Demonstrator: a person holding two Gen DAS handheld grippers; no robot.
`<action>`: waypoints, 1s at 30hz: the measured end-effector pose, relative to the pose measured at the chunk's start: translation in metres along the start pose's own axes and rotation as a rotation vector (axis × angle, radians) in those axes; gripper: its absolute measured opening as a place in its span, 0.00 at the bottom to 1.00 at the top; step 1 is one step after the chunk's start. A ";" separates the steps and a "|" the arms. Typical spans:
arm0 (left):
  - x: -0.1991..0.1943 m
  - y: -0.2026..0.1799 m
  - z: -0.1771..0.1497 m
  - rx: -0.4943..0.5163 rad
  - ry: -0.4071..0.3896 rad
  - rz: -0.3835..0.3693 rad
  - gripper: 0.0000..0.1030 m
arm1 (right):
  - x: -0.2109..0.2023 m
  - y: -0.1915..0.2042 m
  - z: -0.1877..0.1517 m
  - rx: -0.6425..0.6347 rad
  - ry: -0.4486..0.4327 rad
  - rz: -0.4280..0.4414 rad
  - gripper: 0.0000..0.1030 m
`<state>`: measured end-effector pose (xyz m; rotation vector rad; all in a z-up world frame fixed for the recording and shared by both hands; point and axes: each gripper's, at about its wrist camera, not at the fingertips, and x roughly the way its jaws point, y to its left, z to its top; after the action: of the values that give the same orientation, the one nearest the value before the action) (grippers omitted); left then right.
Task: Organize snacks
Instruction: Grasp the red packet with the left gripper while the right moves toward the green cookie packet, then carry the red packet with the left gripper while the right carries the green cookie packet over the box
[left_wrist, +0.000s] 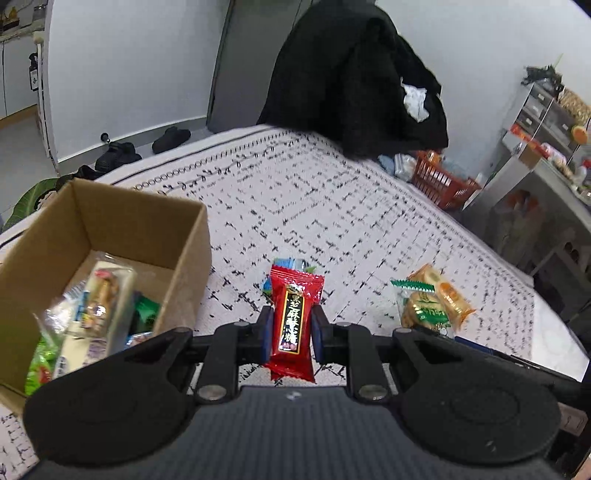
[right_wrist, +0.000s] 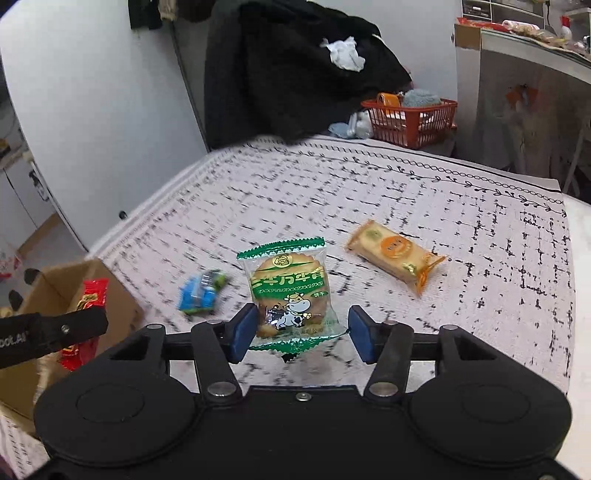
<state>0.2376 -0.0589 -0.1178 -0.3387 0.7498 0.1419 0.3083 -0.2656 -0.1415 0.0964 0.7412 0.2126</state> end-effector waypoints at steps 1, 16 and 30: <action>-0.006 0.001 0.002 -0.005 -0.009 -0.003 0.20 | -0.006 0.004 0.000 0.004 -0.005 0.007 0.51; -0.069 0.030 0.024 -0.049 -0.110 -0.042 0.20 | -0.065 0.057 0.011 -0.010 -0.066 0.047 0.51; -0.105 0.069 0.026 -0.076 -0.137 -0.053 0.20 | -0.086 0.106 0.004 -0.050 -0.081 0.073 0.51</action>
<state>0.1615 0.0145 -0.0455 -0.4170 0.6010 0.1426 0.2325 -0.1819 -0.0650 0.0839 0.6516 0.2952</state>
